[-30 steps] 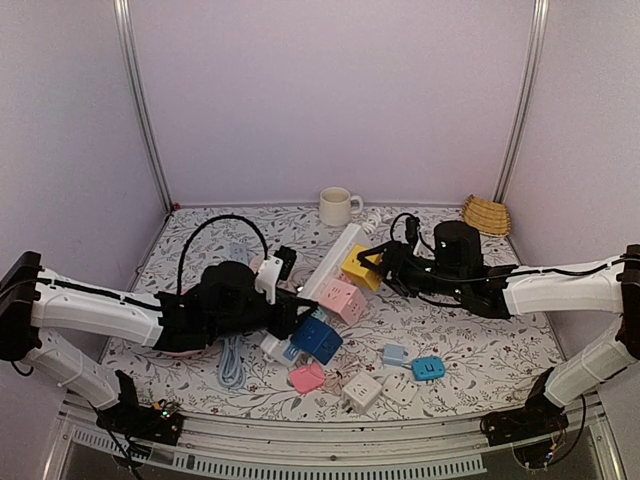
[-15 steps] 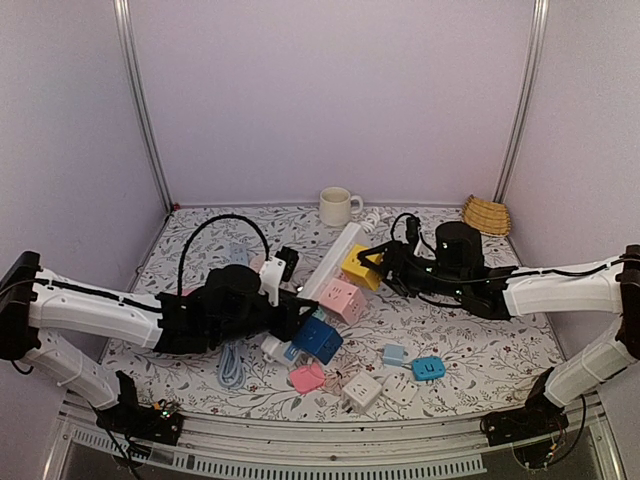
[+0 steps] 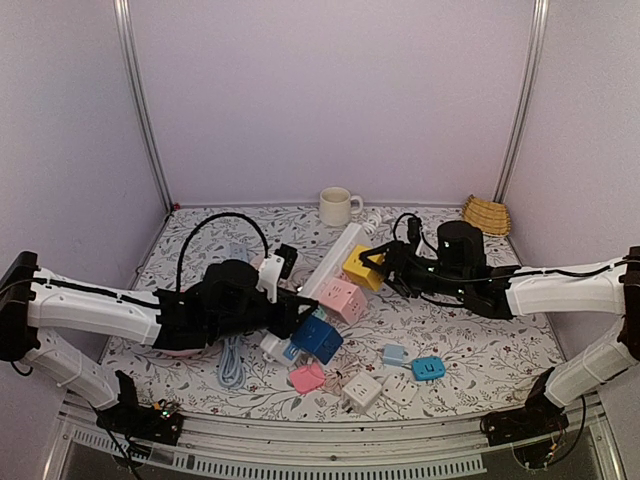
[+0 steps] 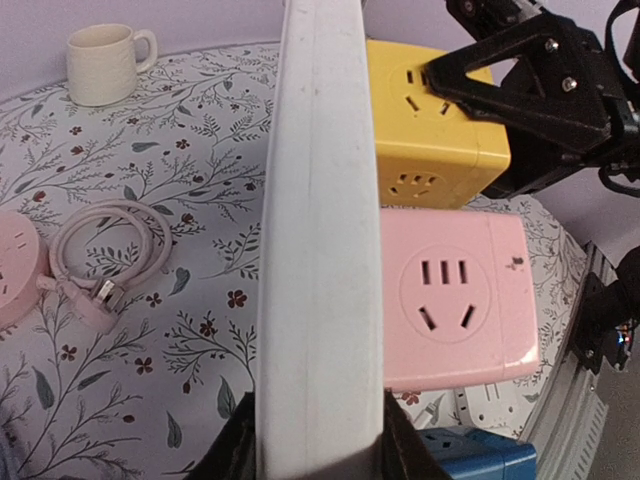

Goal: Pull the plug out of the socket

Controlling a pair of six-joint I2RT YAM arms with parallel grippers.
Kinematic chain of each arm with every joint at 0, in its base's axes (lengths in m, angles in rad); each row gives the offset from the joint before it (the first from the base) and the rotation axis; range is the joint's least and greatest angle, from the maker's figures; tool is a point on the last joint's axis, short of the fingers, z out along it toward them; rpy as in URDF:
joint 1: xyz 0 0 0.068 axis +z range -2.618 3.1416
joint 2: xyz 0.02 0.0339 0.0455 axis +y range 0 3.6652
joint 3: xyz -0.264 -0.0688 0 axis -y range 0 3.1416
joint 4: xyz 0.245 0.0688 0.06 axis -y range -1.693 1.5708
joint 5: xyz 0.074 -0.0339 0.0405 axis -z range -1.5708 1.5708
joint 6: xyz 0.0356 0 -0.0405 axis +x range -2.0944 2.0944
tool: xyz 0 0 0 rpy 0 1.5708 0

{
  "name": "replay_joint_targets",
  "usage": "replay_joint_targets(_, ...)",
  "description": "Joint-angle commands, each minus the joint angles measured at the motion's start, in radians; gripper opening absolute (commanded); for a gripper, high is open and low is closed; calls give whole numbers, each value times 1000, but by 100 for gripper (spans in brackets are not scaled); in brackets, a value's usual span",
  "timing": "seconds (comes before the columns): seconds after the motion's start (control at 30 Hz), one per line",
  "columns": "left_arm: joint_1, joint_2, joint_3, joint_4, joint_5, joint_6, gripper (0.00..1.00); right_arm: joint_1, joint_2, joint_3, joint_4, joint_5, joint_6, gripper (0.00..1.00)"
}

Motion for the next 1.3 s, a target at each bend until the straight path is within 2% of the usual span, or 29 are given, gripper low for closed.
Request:
replay_joint_targets(0.0, 104, -27, 31, -5, -272, -77, 0, 9, -83, -8, 17, -95, -47, 13)
replay_joint_targets(0.6, 103, -53, 60, -29, -287, -38, 0, -39, -128, -36, -37, -108, -72, 14)
replay_joint_targets(1.0, 103, -124, 50, -39, -272, -32, 0, -165, -199, -234, -134, -42, -129, 16)
replay_joint_targets(1.27, 103, -126, 50, -38, -261, -41, 0, -279, -220, -368, -134, -44, -126, 17)
